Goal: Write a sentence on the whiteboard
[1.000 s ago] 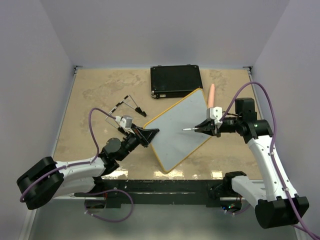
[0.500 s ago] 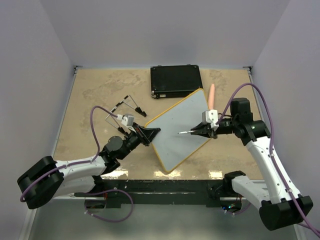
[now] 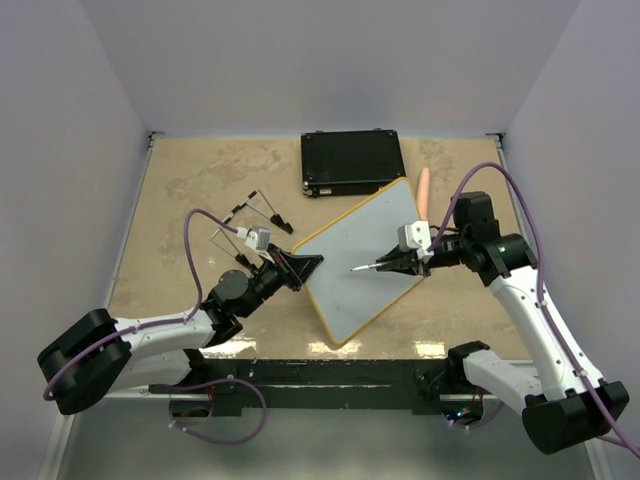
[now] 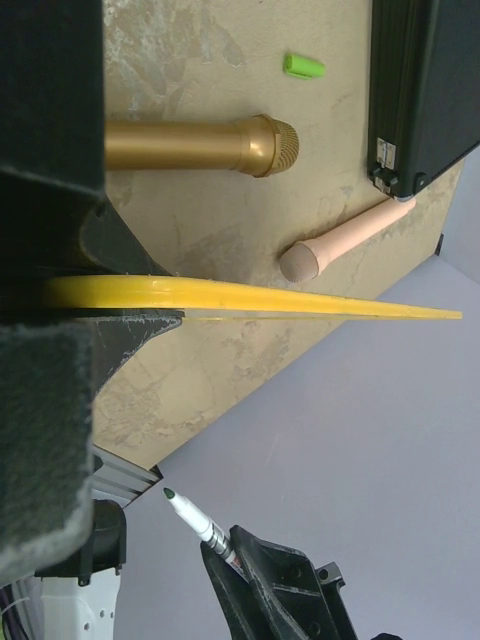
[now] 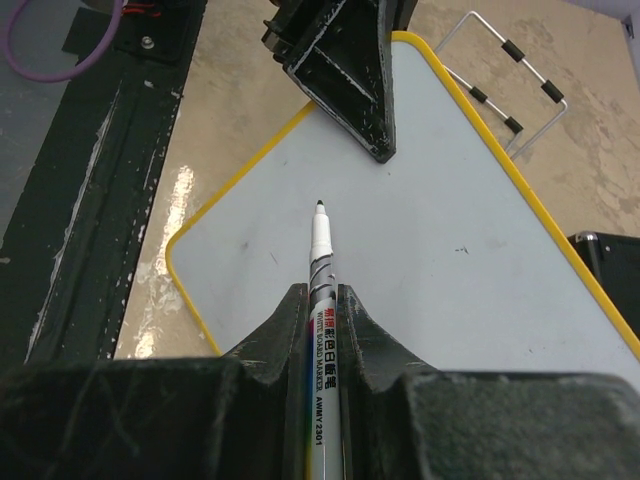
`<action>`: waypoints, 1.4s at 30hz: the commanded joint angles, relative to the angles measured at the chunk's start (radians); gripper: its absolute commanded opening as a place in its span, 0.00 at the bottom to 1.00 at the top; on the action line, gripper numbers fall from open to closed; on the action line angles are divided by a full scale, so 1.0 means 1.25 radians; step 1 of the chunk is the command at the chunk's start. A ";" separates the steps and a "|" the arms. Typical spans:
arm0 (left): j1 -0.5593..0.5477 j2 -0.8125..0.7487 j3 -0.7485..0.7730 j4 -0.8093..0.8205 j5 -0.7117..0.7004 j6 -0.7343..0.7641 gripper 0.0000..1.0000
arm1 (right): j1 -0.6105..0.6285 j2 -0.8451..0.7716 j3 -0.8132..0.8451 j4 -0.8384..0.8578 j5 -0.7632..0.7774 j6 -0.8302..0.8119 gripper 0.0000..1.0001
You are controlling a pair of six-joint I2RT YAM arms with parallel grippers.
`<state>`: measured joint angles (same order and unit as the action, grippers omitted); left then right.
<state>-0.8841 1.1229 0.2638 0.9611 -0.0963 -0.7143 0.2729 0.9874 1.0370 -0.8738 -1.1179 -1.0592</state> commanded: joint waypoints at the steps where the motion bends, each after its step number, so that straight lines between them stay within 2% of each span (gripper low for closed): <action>1: -0.002 -0.001 0.020 -0.008 0.028 0.023 0.00 | 0.015 0.011 0.045 -0.020 -0.021 -0.024 0.00; 15: -0.001 -0.005 0.014 -0.014 0.030 0.050 0.00 | 0.107 0.020 0.006 0.049 0.013 0.036 0.00; 42: -0.001 -0.007 0.000 -0.010 0.028 0.051 0.00 | 0.109 0.000 0.009 0.018 0.045 0.002 0.00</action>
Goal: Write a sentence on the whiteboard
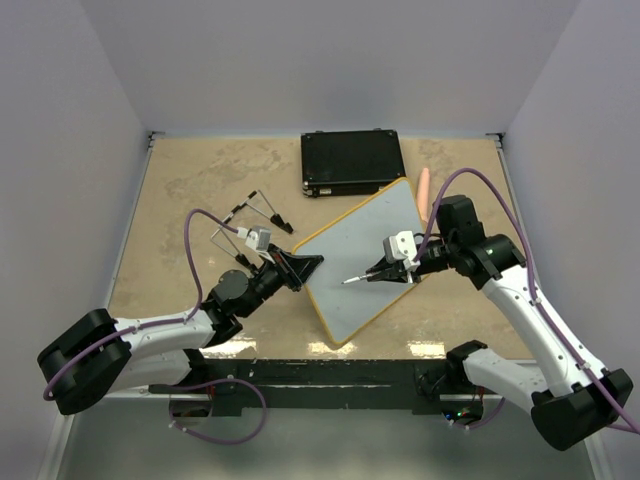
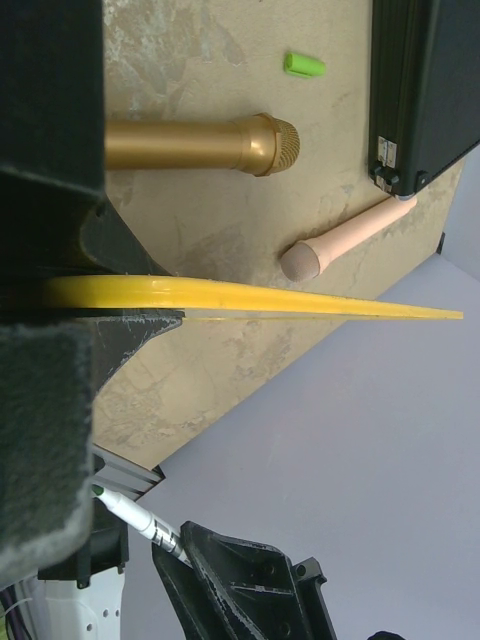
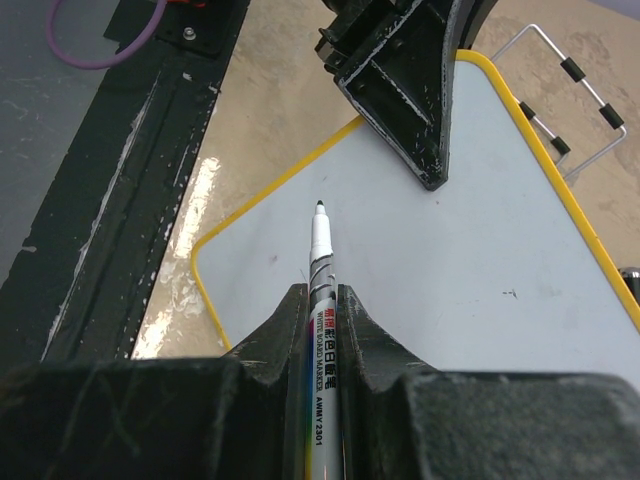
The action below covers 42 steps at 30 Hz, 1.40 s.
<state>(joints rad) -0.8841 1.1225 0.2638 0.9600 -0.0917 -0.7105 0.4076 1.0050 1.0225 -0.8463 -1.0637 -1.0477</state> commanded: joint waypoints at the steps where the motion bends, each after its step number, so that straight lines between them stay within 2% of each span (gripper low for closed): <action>1: -0.002 -0.008 0.000 -0.011 0.024 0.048 0.00 | 0.002 -0.015 0.020 -0.003 0.002 -0.009 0.00; 17: -0.001 -0.006 0.001 -0.016 0.023 0.053 0.00 | 0.000 -0.026 0.014 -0.025 -0.009 -0.042 0.00; 42: -0.002 -0.008 0.002 -0.029 0.018 0.052 0.00 | -0.007 -0.030 0.008 -0.011 -0.007 -0.026 0.00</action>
